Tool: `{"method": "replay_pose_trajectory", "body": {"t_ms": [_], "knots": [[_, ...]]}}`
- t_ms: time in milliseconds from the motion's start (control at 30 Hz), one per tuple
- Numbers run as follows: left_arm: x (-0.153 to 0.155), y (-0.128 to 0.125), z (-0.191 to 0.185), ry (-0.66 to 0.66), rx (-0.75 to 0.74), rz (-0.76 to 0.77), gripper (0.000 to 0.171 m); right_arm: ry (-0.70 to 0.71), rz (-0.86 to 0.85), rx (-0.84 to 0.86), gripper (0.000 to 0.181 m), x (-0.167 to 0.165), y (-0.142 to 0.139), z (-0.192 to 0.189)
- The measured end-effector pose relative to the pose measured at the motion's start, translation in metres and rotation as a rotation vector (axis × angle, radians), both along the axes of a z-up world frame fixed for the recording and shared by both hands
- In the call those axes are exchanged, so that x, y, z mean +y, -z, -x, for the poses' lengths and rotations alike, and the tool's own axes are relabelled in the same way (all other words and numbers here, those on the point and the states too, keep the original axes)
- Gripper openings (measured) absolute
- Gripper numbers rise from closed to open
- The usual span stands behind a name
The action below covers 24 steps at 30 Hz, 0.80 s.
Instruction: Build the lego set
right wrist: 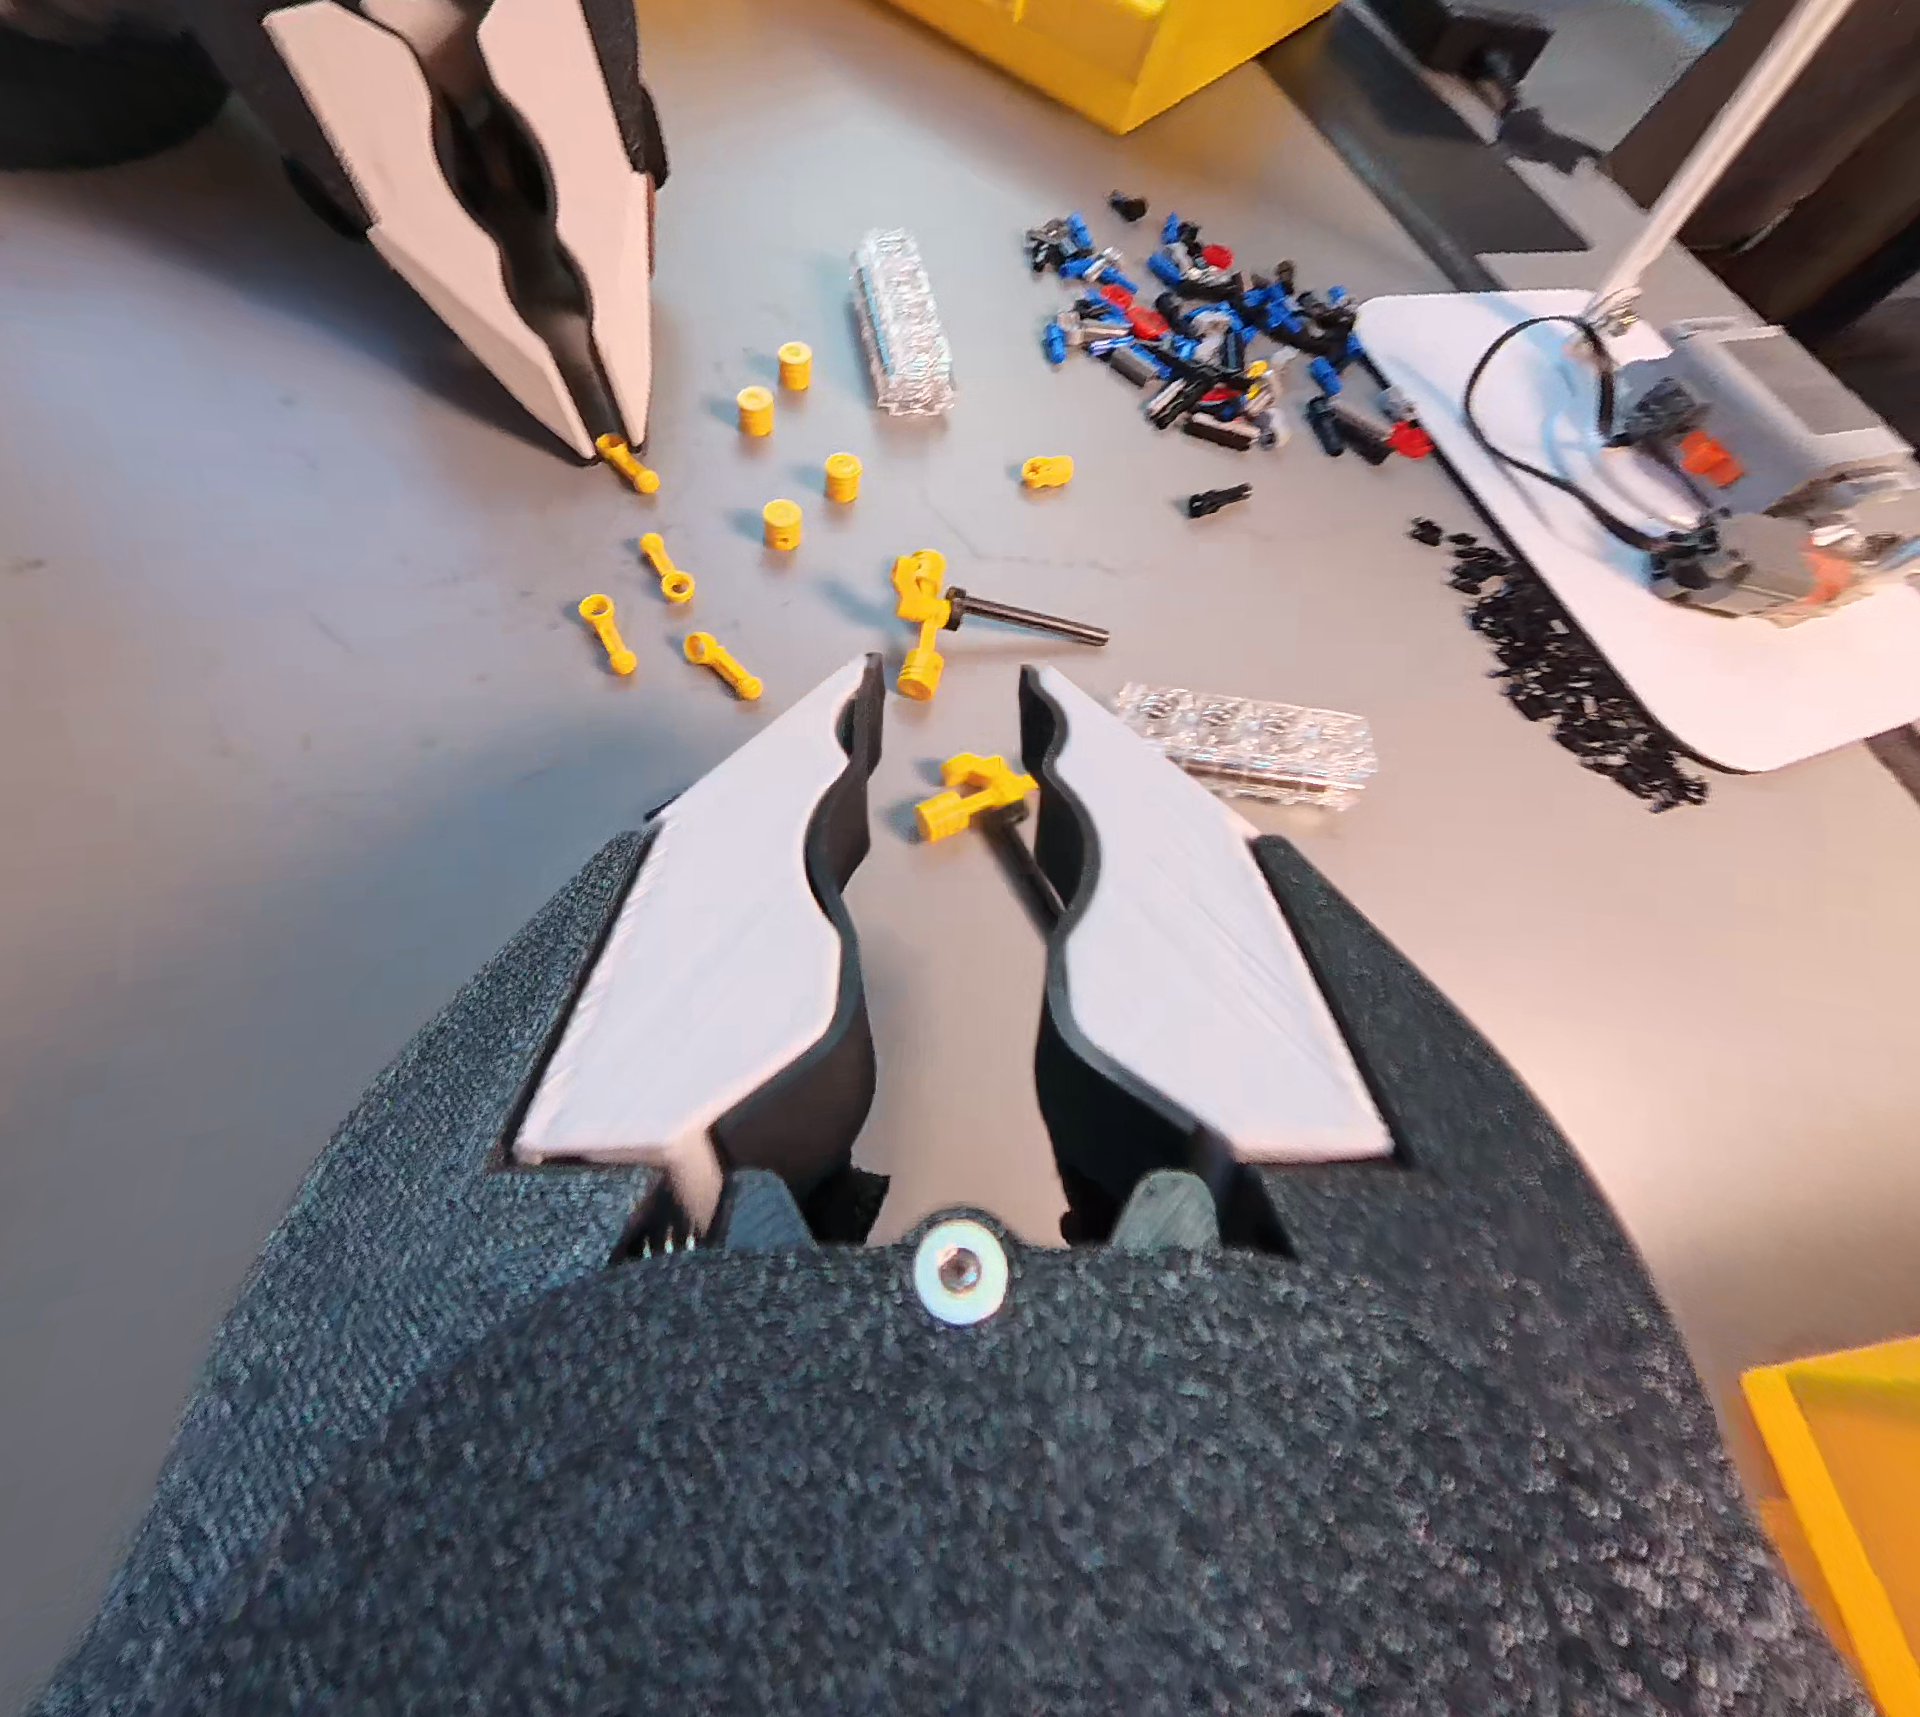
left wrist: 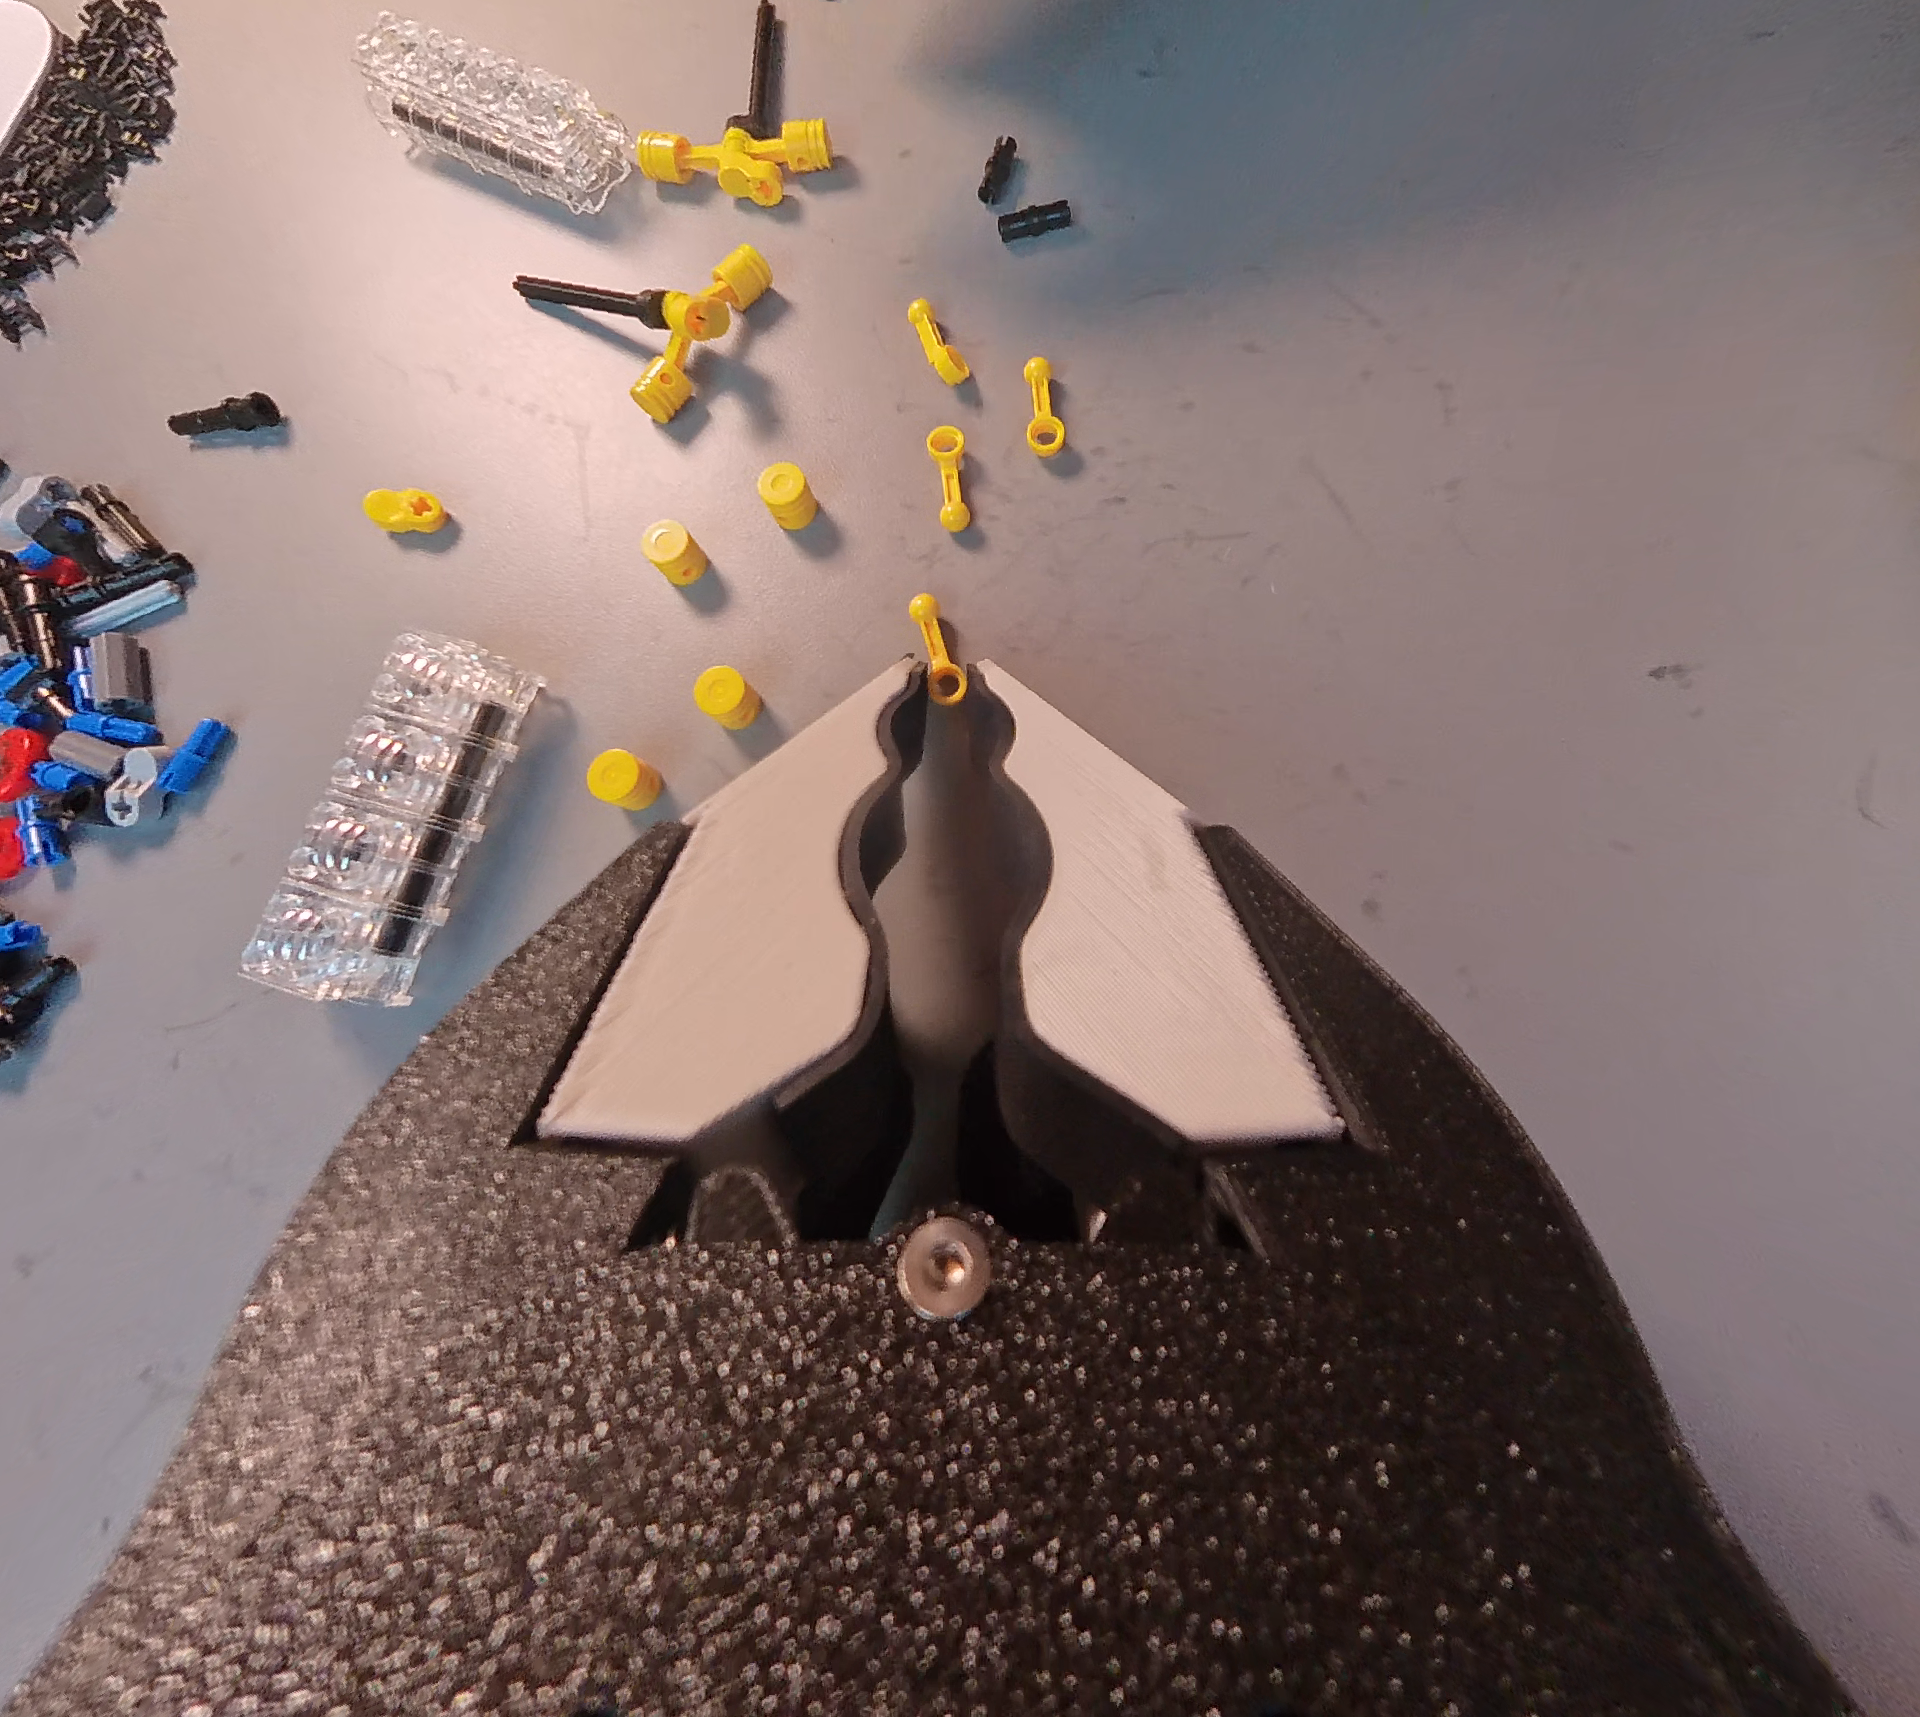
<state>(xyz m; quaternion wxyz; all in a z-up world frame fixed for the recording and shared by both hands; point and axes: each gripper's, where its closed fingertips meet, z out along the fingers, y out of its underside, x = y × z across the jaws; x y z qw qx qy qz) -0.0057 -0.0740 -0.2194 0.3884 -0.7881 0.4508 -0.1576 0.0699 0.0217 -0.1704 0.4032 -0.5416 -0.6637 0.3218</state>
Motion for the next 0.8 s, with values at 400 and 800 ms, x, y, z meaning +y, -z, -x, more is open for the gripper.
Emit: {"method": "replay_pose_trajectory", "body": {"t_ms": [400, 800], "knots": [[0.000, 0.000, 0.001, -0.005, 0.006, -0.005, 0.008, -0.001, 0.011, -0.019, 0.024, 0.003, 0.002, 0.011], [0.001, 0.000, 0.003, -0.015, 0.010, -0.008, 0.010, -0.256, -0.170, -0.338, 0.030, 0.000, 0.032, 0.049]]}}
